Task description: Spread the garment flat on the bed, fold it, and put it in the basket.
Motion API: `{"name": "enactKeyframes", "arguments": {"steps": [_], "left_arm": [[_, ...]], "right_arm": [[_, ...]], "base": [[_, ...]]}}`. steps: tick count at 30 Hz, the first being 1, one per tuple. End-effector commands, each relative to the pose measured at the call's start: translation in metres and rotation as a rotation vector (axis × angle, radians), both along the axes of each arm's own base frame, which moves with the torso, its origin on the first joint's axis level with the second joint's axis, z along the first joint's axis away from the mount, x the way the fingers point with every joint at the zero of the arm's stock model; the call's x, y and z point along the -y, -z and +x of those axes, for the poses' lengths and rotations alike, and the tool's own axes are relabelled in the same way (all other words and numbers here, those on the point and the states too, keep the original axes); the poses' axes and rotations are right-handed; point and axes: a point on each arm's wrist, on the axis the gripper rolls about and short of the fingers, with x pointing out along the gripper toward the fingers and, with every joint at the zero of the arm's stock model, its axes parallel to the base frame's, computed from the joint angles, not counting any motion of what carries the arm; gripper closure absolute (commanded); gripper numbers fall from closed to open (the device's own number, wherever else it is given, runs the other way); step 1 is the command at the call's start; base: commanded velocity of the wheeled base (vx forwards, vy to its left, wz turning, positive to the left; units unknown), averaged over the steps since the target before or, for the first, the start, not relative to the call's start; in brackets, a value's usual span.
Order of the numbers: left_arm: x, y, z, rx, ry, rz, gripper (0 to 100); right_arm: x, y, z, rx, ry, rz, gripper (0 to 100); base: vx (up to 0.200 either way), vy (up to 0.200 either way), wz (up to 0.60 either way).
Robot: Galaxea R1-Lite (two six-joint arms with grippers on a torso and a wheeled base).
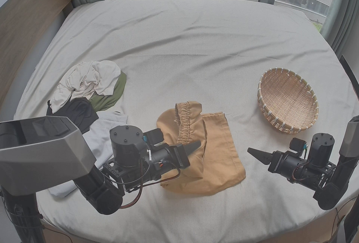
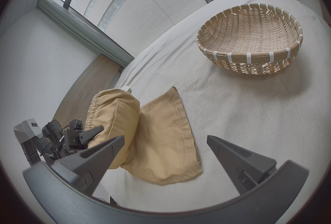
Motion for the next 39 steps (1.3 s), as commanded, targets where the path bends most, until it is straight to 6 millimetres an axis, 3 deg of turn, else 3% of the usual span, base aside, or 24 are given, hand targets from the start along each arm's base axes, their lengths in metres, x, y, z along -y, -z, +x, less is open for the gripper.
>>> {"name": "enactKeyframes", "arguments": {"steps": [1,25,26,34,39], "left_arm": [[0.003,0.011,0.003,-0.019,0.002,0.016,100],[0.012,0.02,0.016,0.003,-0.004,0.027,100],[0.013,0.02,0.017,0.006,-0.004,0.025,0],[0.024,0.014,0.012,0.021,0.013,0.016,0],[0.015,0.012,0.015,0.021,-0.041,0.022,0]], "right_arm": [[-0.001,0.0,0.0,0.001,-0.002,0.0,0],[-0.001,0.001,0.0,-0.004,-0.003,0.005,0],[-0.001,0.001,0.0,-0.004,-0.003,0.005,0],[0.0,0.001,-0.001,-0.011,0.0,0.004,0],[-0.001,0.003,-0.002,-0.024,-0.003,0.006,0]], "base": [[0.0,0.0,0.0],[0.0,0.0,0.0],[0.0,0.0,0.0],[0.0,0.0,0.0],[0.0,0.0,0.0]]}}
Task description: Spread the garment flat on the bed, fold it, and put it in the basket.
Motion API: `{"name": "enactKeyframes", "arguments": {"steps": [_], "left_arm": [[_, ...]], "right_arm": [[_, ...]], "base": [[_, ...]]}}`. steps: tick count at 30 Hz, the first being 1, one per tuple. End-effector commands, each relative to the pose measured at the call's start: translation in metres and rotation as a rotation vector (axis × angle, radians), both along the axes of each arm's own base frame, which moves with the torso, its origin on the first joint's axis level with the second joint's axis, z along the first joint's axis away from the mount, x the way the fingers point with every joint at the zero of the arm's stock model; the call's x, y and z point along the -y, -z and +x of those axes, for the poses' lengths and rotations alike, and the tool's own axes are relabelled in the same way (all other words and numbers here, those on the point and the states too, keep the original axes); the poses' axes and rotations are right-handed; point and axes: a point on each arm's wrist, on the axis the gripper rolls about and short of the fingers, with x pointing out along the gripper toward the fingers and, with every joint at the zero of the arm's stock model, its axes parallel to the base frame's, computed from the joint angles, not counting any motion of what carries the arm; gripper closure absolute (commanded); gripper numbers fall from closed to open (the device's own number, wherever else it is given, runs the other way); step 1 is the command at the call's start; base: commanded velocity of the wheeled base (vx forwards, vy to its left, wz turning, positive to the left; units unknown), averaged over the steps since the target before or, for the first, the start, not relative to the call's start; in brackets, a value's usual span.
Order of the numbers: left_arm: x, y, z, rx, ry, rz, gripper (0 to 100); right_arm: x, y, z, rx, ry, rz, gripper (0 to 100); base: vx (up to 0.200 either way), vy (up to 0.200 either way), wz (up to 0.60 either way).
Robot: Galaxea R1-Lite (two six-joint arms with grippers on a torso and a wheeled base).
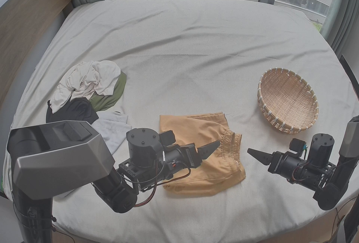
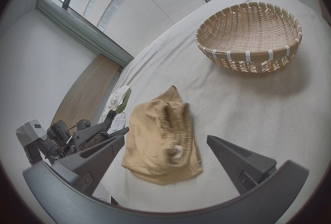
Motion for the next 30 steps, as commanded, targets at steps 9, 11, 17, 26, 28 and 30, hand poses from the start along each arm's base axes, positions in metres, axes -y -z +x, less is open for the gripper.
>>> {"name": "enactKeyframes", "arguments": {"steps": [9,11,17,26,28,30], "left_arm": [[-0.055,-0.013,-0.023,-0.047,-0.088,0.037,0],[-0.069,-0.019,-0.033,-0.039,-0.104,0.034,0],[-0.101,-0.027,-0.05,-0.019,-0.161,0.051,0],[-0.126,-0.019,-0.068,0.011,-0.198,0.109,0],[-0.127,-0.02,-0.07,0.011,-0.198,0.109,0],[-0.127,-0.02,-0.071,0.01,-0.199,0.111,0]], "right_arm": [[-0.004,0.023,0.004,-0.094,-0.006,-0.009,0],[-0.008,0.025,0.004,-0.106,-0.015,-0.005,0],[-0.015,0.032,0.008,-0.122,-0.028,0.003,0],[-0.021,0.063,0.011,-0.221,-0.042,-0.034,0],[-0.022,0.067,0.013,-0.23,-0.04,-0.037,0],[-0.023,0.069,0.014,-0.236,-0.039,-0.031,0]], "base": [[0.0,0.0,0.0],[0.0,0.0,0.0],[0.0,0.0,0.0],[0.0,0.0,0.0],[0.0,0.0,0.0],[0.0,0.0,0.0]]}}
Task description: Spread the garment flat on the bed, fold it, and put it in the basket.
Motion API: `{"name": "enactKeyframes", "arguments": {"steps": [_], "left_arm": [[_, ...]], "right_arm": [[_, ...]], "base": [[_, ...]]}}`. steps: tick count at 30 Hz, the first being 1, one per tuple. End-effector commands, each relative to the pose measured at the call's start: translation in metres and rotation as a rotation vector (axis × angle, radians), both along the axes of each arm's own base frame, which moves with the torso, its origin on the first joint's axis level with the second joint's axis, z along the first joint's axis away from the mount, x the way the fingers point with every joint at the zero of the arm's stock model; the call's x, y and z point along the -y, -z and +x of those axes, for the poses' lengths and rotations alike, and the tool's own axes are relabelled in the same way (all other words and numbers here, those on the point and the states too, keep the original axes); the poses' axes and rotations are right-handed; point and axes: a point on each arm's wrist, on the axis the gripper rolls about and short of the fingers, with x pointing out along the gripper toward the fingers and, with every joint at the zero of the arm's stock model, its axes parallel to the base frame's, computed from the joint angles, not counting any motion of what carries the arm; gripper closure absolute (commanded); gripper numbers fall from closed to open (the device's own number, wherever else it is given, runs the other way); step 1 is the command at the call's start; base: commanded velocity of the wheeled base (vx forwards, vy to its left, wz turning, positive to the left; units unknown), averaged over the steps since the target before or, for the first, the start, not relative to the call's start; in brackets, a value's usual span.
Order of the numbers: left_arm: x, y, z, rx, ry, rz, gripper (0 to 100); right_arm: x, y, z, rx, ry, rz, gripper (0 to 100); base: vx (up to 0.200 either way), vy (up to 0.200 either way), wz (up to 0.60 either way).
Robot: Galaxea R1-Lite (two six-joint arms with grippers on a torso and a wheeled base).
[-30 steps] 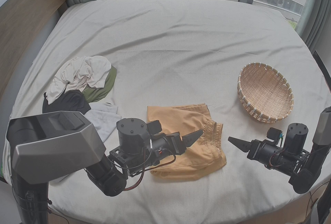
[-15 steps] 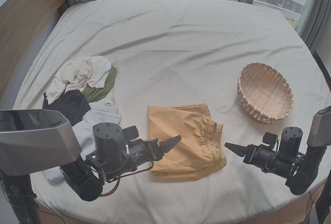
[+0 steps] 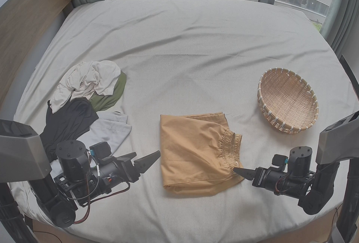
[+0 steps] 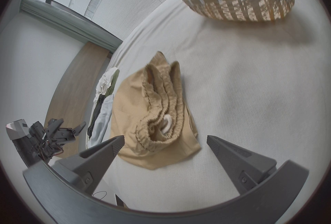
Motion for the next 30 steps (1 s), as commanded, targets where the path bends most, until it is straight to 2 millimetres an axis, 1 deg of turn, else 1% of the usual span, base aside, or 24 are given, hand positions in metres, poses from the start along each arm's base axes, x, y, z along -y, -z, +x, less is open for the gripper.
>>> {"name": "enactKeyframes", "arguments": {"steps": [1,5,10,12,17,18,21,25,30], "left_arm": [[-0.004,-0.003,-0.004,0.005,-0.008,-0.001,0],[-0.004,-0.003,-0.004,0.005,-0.021,0.004,0],[-0.005,-0.001,-0.005,-0.005,-0.029,0.008,0],[-0.006,0.0,-0.007,-0.01,-0.038,0.014,0],[-0.007,0.001,-0.009,-0.019,-0.046,0.02,0],[-0.008,0.001,-0.009,-0.021,-0.046,0.02,0],[-0.008,0.001,-0.009,-0.022,-0.048,0.019,0],[-0.008,0.002,-0.01,-0.028,-0.054,0.022,0],[-0.01,0.003,-0.011,-0.035,-0.074,0.029,0]], "right_arm": [[-0.002,0.014,0.003,-0.043,0.003,-0.003,0],[-0.007,0.015,0.007,-0.051,0.008,0.024,0],[-0.017,0.026,0.011,-0.063,-0.02,0.022,0],[-0.022,0.027,0.011,-0.059,-0.034,0.024,0],[-0.029,0.021,0.02,-0.012,-0.043,0.045,0],[-0.034,0.019,0.026,0.014,-0.048,0.056,0],[-0.039,0.019,0.032,0.038,-0.058,0.063,0],[-0.043,0.019,0.036,0.052,-0.061,0.067,0],[-0.046,0.018,0.037,0.062,-0.069,0.07,0]], "base": [[0.0,0.0,0.0],[0.0,0.0,0.0],[0.0,0.0,0.0],[0.0,0.0,0.0],[0.0,0.0,0.0],[0.0,0.0,0.0],[0.0,0.0,0.0],[0.0,0.0,0.0],[0.0,0.0,0.0]]}}
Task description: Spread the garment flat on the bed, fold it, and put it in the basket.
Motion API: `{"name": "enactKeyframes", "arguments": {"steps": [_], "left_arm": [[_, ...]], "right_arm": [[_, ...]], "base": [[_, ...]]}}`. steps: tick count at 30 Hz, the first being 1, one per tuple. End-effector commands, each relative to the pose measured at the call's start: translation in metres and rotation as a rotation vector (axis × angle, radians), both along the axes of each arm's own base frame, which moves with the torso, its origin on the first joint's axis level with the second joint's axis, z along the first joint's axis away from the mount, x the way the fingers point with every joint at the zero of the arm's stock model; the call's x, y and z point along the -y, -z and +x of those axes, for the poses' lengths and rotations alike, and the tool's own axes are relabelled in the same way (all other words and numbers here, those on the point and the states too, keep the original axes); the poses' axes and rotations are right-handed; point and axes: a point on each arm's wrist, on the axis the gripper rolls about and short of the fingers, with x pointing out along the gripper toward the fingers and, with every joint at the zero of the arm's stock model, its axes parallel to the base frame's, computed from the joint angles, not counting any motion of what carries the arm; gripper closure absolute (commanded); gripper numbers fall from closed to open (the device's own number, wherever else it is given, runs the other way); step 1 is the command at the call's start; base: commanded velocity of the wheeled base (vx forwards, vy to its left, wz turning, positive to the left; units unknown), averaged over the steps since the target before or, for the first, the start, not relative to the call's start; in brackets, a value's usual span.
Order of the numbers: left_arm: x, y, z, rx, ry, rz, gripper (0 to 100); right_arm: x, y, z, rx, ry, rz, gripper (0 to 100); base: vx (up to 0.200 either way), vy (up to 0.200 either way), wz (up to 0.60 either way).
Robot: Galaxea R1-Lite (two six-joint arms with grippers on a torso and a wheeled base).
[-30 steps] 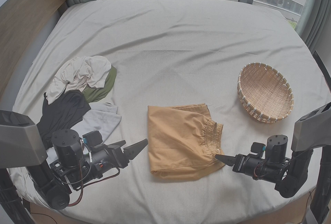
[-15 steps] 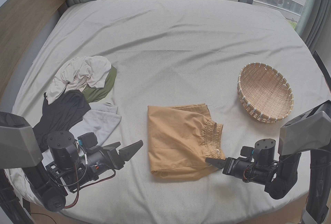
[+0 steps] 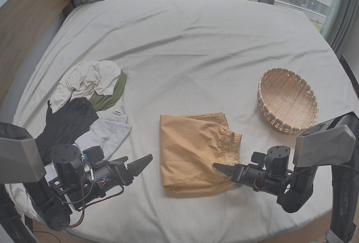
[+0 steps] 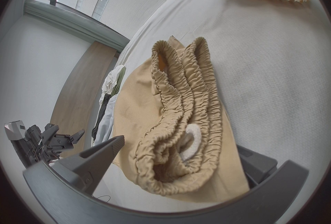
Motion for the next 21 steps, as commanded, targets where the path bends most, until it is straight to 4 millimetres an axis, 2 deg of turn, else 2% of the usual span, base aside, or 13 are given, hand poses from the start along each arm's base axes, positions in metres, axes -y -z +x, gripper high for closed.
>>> {"name": "enactKeyframes", "arguments": {"steps": [1,4,5,13,17,21], "left_arm": [[-0.002,0.002,-0.002,-0.013,-0.007,0.004,0],[-0.004,0.004,-0.004,-0.023,-0.011,0.011,0],[-0.004,0.004,-0.005,-0.027,-0.011,0.013,0],[-0.006,0.005,-0.005,-0.022,-0.014,0.033,0],[-0.008,0.008,-0.006,0.014,-0.011,0.121,0],[-0.01,0.009,-0.005,0.033,-0.011,0.157,0]], "right_arm": [[-0.004,0.0,0.001,0.009,-0.01,0.005,0],[-0.007,0.0,0.001,0.011,-0.016,0.007,0],[-0.007,0.0,0.001,0.011,-0.016,0.007,100],[-0.005,-0.003,-0.002,0.011,-0.017,0.007,100],[-0.004,-0.021,-0.015,0.034,-0.036,0.015,100],[-0.006,-0.044,-0.019,0.098,-0.049,0.044,100]], "base": [[0.0,0.0,0.0],[0.0,0.0,0.0],[0.0,0.0,0.0],[0.0,0.0,0.0],[0.0,0.0,0.0],[0.0,0.0,0.0]]}}
